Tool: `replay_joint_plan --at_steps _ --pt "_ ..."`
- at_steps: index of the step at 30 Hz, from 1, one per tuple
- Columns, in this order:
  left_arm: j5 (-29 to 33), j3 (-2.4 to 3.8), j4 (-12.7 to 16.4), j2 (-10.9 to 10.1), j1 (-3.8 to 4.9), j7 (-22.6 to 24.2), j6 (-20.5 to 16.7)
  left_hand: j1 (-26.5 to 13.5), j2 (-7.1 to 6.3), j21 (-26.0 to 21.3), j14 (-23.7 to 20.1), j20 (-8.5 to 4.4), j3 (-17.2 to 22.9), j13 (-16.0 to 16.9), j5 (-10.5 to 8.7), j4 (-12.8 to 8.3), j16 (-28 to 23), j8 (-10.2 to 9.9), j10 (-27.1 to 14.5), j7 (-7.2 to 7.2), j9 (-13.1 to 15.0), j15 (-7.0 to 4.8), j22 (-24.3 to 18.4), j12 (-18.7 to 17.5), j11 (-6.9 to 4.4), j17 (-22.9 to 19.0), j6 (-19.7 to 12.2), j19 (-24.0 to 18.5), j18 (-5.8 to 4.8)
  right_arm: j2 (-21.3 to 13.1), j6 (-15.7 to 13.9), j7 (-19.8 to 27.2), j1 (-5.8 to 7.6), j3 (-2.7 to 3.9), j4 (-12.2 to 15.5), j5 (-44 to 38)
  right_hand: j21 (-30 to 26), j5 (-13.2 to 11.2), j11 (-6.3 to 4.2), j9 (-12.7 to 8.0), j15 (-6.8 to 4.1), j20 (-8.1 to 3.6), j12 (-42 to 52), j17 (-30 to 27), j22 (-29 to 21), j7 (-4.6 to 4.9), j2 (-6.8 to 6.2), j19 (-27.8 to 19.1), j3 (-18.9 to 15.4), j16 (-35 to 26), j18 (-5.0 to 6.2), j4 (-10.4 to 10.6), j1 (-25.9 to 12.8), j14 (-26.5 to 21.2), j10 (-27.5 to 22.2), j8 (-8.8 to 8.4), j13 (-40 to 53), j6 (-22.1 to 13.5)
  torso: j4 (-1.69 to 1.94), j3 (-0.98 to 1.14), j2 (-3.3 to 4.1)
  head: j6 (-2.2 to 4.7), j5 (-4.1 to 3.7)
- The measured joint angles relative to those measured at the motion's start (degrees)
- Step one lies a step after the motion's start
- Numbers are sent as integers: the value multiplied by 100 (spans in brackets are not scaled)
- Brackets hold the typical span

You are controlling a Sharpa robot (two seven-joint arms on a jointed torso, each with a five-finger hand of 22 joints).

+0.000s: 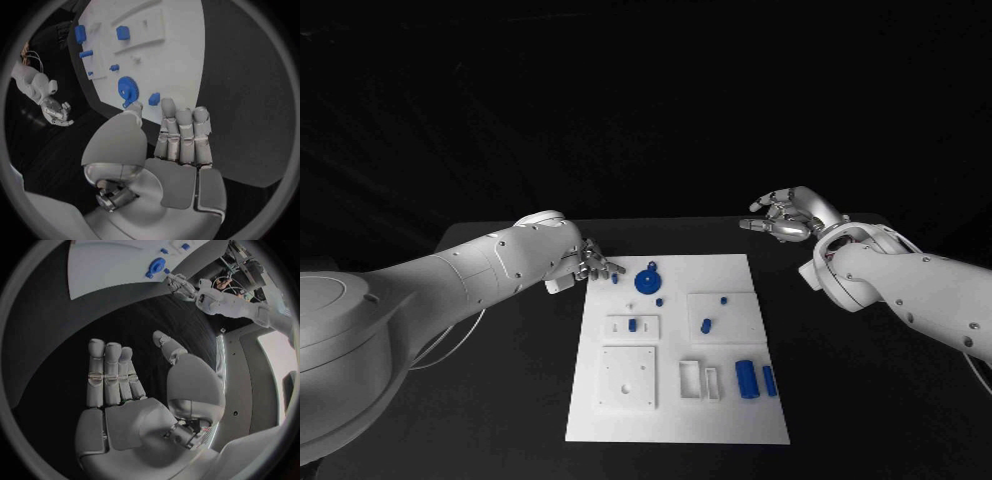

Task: Assemble the parts on the task board

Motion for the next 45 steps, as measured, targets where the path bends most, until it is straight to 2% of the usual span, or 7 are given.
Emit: replay_joint_plan --at_steps 10,25,32,37,43,44,45 --pt "68 0 -106 64 -86 35 27 221 221 0 -29 6 -93 -27 0 -2 42 33 -20 -1 -42 -9 44 23 -20 -1 1 -6 0 7 0 2 0 0 -1 1 0 0 0 0 0 0 0 -1 -1 -1 0 0 0 0 0 0 0 0 0 0 -6 0 2 -3 7 -32 -8" --pt "197 3 -168 84 -111 88 29 786 604 -22 -29 6 -315 -87 23 -20 65 65 -20 -12 -153 -9 113 45 -20 -23 10 -6 -88 6 0 3 0 1 -2 1 0 0 0 1 0 0 0 4 4 -3 0 0 0 0 0 0 0 0 0 0 -11 1 -2 -2 -3 -64 -24" --pt "272 1 -175 77 -115 94 25 1261 782 -39 -37 6 -433 -120 23 -27 86 98 -20 -13 -174 0 156 67 -20 -37 9 -6 -88 18 2 3 0 1 -17 1 0 0 0 1 0 0 0 4 4 9 0 0 0 0 0 0 0 0 0 0 -17 -13 2 -2 -5 -75 -26" --pt "299 1 -170 73 -115 102 1 1676 771 -45 -36 6 -520 -143 -58 -33 86 203 -20 -35 -185 1 175 67 -20 -52 113 -6 -88 40 6 3 0 1 -35 2 0 0 0 1 0 0 0 4 4 10 0 0 0 0 1 0 0 0 0 0 -17 -14 1 -2 -5 -79 -14" --pt "324 4 -149 -11 -116 145 -104 2202 946 -45 -3 6 -733 -197 -78 -42 172 312 152 -167 -189 -31 238 67 -89 -52 287 -5 -87 38 9 3 0 0 -40 2 0 0 0 1 0 0 23 9 3 2 0 0 0 0 1 0 0 0 0 0 -18 -22 3 -2 -5 -83 -7" --pt "341 6 -129 -50 -116 154 -130 2286 928 -46 -2 7 -697 -213 -281 0 172 312 181 -187 -191 -30 243 67 -92 -55 307 41 -88 37 10 4 0 0 -40 2 0 0 0 1 0 0 23 9 3 5 0 0 0 0 1 0 0 0 0 0 -22 -19 3 -3 -6 -83 -7" --pt "357 8 -109 -82 -116 159 -150 2381 860 -81 5 -12 -411 -239 -882 271 172 310 222 -205 -202 -26 229 58 -74 -70 325 102 -146 35 11 4 0 0 -39 2 0 0 0 1 0 0 23 9 3 12 0 0 0 0 1 0 0 0 0 0 -22 -11 4 -3 -7 -83 -7"
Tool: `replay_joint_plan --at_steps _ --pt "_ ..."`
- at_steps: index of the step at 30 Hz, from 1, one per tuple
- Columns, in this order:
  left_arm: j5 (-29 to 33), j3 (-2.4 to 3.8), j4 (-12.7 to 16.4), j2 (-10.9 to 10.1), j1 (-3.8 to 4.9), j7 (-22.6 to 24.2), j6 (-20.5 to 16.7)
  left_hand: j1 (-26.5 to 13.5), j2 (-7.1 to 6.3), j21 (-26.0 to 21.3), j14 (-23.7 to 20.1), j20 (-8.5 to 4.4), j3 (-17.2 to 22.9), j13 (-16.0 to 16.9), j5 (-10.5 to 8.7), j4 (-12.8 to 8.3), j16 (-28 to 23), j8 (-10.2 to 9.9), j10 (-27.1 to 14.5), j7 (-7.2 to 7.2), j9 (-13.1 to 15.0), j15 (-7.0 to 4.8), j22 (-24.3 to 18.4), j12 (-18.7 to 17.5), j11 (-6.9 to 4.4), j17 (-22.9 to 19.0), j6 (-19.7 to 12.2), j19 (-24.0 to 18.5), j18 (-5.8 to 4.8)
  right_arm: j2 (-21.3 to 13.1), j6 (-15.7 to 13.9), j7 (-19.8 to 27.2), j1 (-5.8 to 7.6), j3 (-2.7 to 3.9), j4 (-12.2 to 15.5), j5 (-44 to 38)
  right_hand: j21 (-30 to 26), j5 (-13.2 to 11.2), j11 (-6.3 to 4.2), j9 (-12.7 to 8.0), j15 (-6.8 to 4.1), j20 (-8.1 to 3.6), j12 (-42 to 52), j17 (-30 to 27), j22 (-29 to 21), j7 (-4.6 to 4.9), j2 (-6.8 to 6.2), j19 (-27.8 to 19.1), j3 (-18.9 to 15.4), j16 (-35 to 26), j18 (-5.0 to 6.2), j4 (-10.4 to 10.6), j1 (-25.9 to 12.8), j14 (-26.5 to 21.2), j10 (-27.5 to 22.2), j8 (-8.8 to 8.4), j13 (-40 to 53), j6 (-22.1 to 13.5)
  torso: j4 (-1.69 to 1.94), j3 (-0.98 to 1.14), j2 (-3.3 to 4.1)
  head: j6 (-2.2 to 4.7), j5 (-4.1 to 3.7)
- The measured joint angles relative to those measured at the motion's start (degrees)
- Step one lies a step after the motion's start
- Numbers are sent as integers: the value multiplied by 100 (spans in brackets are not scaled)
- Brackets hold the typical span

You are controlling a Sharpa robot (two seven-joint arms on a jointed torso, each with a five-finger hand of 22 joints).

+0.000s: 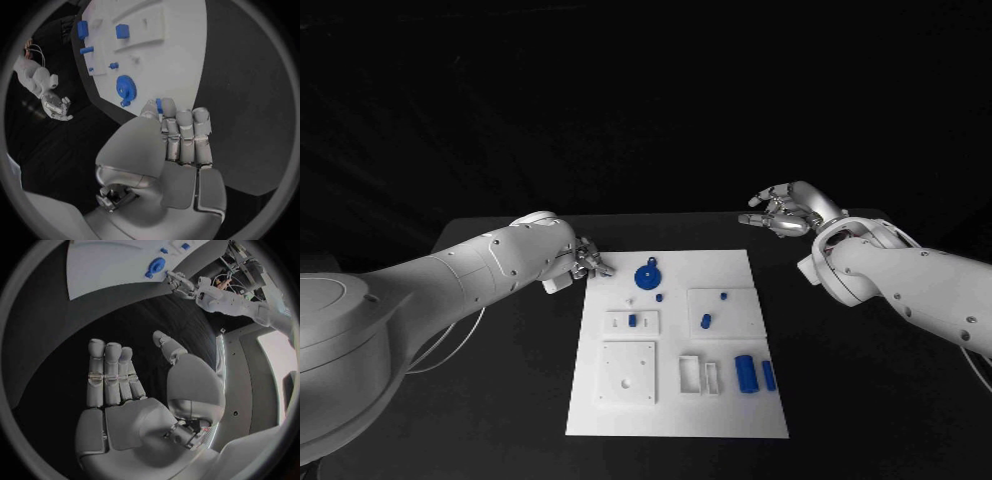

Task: Assemble the parts on the task board

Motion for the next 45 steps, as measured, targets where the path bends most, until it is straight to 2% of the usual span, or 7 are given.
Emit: replay_joint_plan --at_steps 4,14,25,27,33,36,45 --pt "68 5 122 -129 2 16 -68 -200 -246 -12 22 -13 940 -14 -375 33 26 -4 20 -11 -170 5 32 -35 -2 -10 12 29 -34 -12 4 0 0 0 2 0 0 0 0 -5 0 0 0 0 5 9 0 0 0 0 0 0 0 0 0 0 0 10 3 0 -2 1 1" --pt "496 8 808 -527 92 24 -256 -350 -251 60 63 -13 1069 -13 -377 28 132 -4 110 -12 -170 3 138 -35 38 21 73 29 -33 -27 16 0 0 0 0 3 0 51 0 -4 0 0 0 1 7 7 0 0 0 -23 0 0 0 0 0 0 -10 12 8 4 -7 10 10" --pt "1055 -2 1584 -911 90 25 -501 -1068 -326 150 185 -13 1011 89 730 -80 322 0 278 -32 -116 -56 218 5 -10 111 258 28 -33 -70 30 -2 0 -2 4 12 0 78 -21 -4 0 0 0 6 14 5 0 0 -16 -23 0 17 0 0 -21 0 -24 12 2 3 2 14 41" --pt "1129 -3 1665 -947 89 25 -530 -1814 -386 193 252 -13 1912 120 646 -947 354 -74 342 -82 28 -114 218 5 -98 118 330 28 -33 -76 32 -3 -1 -2 4 13 0 78 -21 -4 0 0 0 6 16 5 0 0 -17 -23 0 17 0 0 -21 0 -28 12 0 2 3 18 41" --pt "1299 -19 1846 -1055 85 24 -635 -2385 -322 241 311 -13 2065 210 924 -1214 505 13 436 -105 161 -162 217 143 -109 176 394 35 -33 -81 35 -3 -14 -2 12 16 -23 111 -21 -6 0 0 22 11 16 4 0 0 -16 -23 0 16 0 0 -21 0 -32 13 -4 -1 4 17 47" --pt "1352 -29 2004 -1152 83 21 -686 -4357 -28 422 443 -76 3570 280 996 -2721 643 182 646 -204 302 -271 217 236 -233 217 717 254 -33 -92 37 -4 -21 -2 15 18 -23 111 -21 -9 0 0 22 11 16 3 0 0 -17 -23 0 16 0 0 -21 0 -36 14 -7 -1 4 15 48" --pt "1324 -61 2536 -1446 58 21 -796 -4828 43 436 525 -111 3989 268 1116 -2781 643 154 723 -206 301 -290 217 236 -237 156 799 351 -33 -124 42 -4 -49 -2 28 23 -23 111 -21 -9 0 0 22 11 21 -4 0 0 -16 -23 0 16 0 0 -20 0 -42 20 -5 -1 3 9 43"
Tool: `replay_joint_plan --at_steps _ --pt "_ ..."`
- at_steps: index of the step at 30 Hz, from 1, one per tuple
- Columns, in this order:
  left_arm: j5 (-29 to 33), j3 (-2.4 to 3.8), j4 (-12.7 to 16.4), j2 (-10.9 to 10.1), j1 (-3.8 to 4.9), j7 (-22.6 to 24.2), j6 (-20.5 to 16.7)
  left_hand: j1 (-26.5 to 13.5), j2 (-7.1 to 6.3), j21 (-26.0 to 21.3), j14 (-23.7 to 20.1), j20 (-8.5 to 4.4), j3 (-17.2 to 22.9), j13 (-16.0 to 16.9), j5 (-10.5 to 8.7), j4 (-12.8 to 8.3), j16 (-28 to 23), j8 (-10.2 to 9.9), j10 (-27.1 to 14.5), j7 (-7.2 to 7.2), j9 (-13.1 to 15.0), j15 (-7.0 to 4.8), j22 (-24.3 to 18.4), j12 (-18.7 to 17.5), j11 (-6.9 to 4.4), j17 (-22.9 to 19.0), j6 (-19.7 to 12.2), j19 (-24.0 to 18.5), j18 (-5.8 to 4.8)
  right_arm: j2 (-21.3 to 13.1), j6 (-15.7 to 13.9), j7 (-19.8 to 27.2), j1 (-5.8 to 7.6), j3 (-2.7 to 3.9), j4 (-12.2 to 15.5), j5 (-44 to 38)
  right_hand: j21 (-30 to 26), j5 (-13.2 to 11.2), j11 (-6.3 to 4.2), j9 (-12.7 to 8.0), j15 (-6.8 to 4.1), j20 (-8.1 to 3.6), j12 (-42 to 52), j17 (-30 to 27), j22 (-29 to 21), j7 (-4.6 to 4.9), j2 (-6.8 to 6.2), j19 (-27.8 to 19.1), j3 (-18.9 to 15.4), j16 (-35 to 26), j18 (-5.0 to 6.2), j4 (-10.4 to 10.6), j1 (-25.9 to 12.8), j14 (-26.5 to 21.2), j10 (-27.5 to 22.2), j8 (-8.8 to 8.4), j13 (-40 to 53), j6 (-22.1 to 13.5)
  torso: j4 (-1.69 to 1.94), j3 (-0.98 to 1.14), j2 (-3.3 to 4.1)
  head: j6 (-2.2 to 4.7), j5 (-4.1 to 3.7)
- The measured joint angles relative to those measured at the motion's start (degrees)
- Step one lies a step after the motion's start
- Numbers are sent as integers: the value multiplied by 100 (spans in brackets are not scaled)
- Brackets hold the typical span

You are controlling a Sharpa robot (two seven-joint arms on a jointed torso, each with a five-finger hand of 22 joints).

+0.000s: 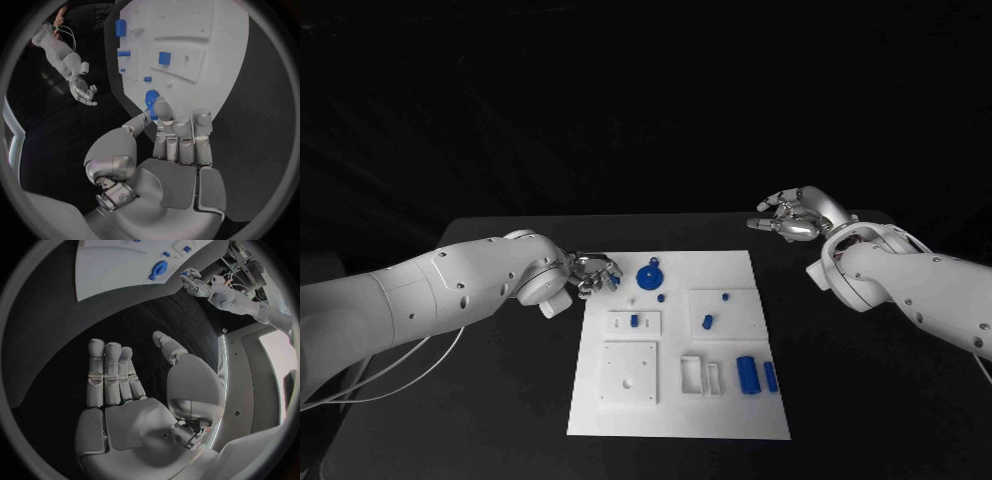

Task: Assemble the parts on the task board

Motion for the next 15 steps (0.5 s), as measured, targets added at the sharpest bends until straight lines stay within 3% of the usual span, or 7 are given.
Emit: replay_joint_plan --at_steps 4,9,15 --pt "-114 -15 198 -115 -17 0 -37 -28 -34 0 12 -6 67 -8 0 11 0 0 16 11 0 7 0 0 -17 -14 12 6 0 -4 3 0 -13 0 3 5 0 0 0 0 0 0 0 0 0 -1 0 0 0 0 0 0 0 0 0 0 0 0 1 1 -1 0 -1" --pt "-314 -85 446 -254 -61 10 -137 190 -277 0 44 -24 148 -25 -15 65 0 0 38 28 2 15 -1 -30 -38 -49 37 89 0 -20 7 0 -34 0 3 18 0 24 21 1 0 0 0 7 6 -9 0 0 0 0 0 0 0 0 -21 0 -12 -9 1 1 -5 -3 15" --pt "-593 -110 686 -377 -127 33 -303 447 -542 0 79 -45 212 -37 -124 129 0 -23 64 39 2 18 -1 -71 -22 -87 68 127 0 -36 10 1 -53 0 3 32 0 67 21 1 0 0 22 12 8 -10 0 0 0 0 0 0 0 0 -21 0 -20 -9 1 1 -5 -14 14"
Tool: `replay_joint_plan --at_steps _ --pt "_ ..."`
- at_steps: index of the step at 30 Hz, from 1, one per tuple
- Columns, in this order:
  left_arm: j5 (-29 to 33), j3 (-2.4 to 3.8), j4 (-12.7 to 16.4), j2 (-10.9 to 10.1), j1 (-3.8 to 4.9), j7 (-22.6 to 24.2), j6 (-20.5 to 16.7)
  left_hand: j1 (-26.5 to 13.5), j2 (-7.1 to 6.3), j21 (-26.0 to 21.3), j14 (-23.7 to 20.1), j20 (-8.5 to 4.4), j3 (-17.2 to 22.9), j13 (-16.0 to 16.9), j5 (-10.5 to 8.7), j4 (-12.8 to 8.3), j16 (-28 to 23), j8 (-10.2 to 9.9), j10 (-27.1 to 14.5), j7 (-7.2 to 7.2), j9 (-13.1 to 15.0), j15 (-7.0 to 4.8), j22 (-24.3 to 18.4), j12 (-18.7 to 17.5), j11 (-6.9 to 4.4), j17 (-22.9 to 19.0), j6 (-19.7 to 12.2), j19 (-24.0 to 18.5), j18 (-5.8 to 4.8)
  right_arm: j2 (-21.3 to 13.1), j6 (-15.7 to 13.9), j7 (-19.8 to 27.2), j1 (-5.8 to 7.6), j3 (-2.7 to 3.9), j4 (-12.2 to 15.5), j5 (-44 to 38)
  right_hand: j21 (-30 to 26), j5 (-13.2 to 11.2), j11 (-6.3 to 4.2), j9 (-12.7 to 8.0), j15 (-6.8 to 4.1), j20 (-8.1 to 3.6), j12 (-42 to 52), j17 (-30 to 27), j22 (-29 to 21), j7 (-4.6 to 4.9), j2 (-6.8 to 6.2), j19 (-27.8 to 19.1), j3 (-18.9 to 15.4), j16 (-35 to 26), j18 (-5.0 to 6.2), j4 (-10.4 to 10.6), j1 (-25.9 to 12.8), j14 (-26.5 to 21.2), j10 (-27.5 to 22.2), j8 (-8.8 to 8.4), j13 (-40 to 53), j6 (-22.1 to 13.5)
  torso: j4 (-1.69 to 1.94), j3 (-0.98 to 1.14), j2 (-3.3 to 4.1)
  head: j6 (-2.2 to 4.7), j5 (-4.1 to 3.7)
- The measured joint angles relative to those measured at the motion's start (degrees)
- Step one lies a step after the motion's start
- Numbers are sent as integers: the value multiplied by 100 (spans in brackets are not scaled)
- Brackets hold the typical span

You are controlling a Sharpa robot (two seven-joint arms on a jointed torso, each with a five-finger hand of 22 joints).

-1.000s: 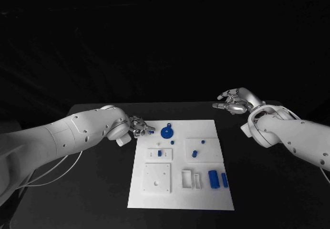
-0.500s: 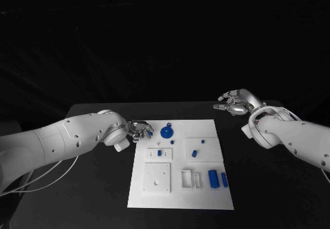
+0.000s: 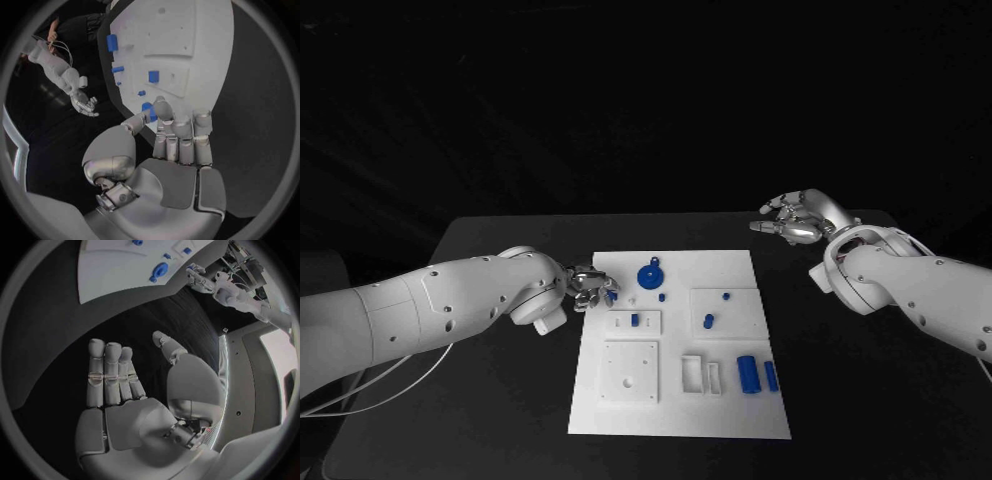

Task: Assemble the parts on the task board

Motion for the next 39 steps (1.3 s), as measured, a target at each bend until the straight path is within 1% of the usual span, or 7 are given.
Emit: replay_joint_plan --at_steps 4,7,11,19,21,29,39 --pt "-231 -119 193 -112 -27 24 -175 152 -141 0 32 -18 48 -8 -45 48 -23 -1 16 13 -3 -7 0 0 -16 -17 44 44 0 -4 3 1 -11 0 0 10 0 0 0 -5 0 0 0 0 4 0 23 0 0 0 0 0 -23 0 0 0 -7 0 3 -1 -1 0 0" --pt "-434 -145 329 -177 -50 30 -337 237 -178 0 42 -18 70 -8 -58 70 -23 -11 36 13 -6 1 0 0 -35 -24 46 44 0 -18 6 2 -18 0 1 16 0 0 0 -5 0 0 0 0 4 -1 23 0 -2 0 0 2 -23 0 0 0 -7 0 4 -1 -3 -1 0" --pt "-640 -150 462 -213 -81 31 -541 271 -199 0 47 -30 71 -13 -67 71 -23 -12 56 4 -7 3 -1 0 -15 -25 57 93 -1 -36 7 2 -24 0 0 23 0 22 0 -5 0 0 0 0 4 -1 23 0 -17 0 0 17 -23 0 0 0 -13 0 8 -2 -3 -12 0" --pt "-996 -153 635 -215 -133 -28 -870 271 -199 0 92 -61 70 -13 -88 70 -23 -23 127 -15 0 12 -1 0 -46 -31 77 123 0 -44 12 4 -34 -1 9 27 0 22 0 -4 0 0 0 2 9 -2 23 0 -16 0 0 17 -23 0 0 0 -13 1 6 -4 2 -29 3" --pt "-1066 -153 650 -202 -147 -51 -937 272 -199 0 96 -42 70 -13 -88 71 -23 -24 128 -12 0 10 -1 0 -47 -31 100 144 -1 -47 12 4 -35 -1 11 27 0 23 0 -4 0 0 0 5 8 -3 23 0 -16 0 0 16 -23 0 0 0 -13 1 5 -4 4 -32 7" --pt "-1323 -152 686 -172 -216 -151 -1088 271 -199 11 134 -61 70 -13 -89 70 -23 -44 170 -17 -1 30 -2 0 -49 -36 115 164 -1 -46 14 6 -46 -1 5 29 0 22 0 -4 0 0 0 5 8 18 23 0 -16 0 0 16 -23 0 1 0 -18 -6 1 3 8 -52 15" --pt "-1500 -152 683 -142 -302 -263 -1125 271 -198 24 160 -71 70 -13 -107 70 -23 -46 209 -38 6 33 -2 0 -46 -36 137 196 0 -44 17 9 -60 -1 0 44 0 44 0 -3 0 0 0 5 13 22 23 0 -16 -22 0 16 -22 0 1 0 -24 0 -2 8 10 -75 27"
